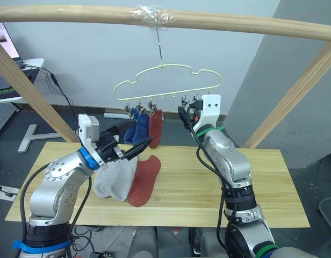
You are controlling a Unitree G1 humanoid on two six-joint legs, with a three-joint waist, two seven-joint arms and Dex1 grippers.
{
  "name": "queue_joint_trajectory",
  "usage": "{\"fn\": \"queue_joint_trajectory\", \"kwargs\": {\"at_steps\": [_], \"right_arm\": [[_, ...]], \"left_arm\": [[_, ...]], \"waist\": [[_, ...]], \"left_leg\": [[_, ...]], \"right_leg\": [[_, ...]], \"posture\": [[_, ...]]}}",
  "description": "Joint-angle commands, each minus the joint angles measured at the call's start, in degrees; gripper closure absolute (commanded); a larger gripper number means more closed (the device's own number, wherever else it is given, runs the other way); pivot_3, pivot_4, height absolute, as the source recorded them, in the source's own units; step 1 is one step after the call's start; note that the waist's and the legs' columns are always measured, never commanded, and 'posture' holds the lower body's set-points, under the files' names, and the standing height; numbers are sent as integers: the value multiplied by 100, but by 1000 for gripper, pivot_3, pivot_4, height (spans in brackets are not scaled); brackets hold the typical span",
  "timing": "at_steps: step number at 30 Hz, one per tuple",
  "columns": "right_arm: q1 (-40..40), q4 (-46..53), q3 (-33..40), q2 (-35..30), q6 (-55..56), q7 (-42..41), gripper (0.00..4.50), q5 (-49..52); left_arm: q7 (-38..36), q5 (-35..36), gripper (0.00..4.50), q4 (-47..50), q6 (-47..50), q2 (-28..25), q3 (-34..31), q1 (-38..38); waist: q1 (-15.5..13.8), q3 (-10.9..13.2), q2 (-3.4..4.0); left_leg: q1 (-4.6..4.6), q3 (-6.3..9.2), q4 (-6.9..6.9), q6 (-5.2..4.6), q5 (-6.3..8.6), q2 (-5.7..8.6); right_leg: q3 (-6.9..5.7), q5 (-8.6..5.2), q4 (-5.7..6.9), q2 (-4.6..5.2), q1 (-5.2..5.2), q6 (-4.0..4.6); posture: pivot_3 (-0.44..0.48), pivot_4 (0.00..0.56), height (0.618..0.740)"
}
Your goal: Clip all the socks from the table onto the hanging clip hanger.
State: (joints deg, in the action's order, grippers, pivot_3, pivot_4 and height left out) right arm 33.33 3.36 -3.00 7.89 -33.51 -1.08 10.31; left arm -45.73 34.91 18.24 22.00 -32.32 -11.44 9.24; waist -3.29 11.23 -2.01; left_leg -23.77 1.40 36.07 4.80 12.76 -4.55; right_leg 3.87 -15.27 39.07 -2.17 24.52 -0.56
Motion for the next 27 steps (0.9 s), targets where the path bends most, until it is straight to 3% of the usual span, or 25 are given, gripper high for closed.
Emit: {"fn": "queue_joint_trajectory", "kwargs": {"at_steps": [1, 27], "right_arm": [[370, 126, -12, 201, 176, -60, 1777, 138], [938, -507, -257, 341, 539, -207, 1777, 490]], "left_arm": [[42, 61, 0, 322, -22, -7, 9, 39], [157, 82, 0, 493, -119, -15, -64, 90]], "waist": [[0, 0, 0], [-18, 3, 4]], "left_leg": [[0, 0, 0, 0, 0, 0], [0, 0, 0, 0, 0, 0]], "right_leg": [[0, 0, 0, 0, 0, 0], [-1, 0, -1, 0, 0, -1]], "posture": [[264, 177, 740], [287, 179, 740]]}}
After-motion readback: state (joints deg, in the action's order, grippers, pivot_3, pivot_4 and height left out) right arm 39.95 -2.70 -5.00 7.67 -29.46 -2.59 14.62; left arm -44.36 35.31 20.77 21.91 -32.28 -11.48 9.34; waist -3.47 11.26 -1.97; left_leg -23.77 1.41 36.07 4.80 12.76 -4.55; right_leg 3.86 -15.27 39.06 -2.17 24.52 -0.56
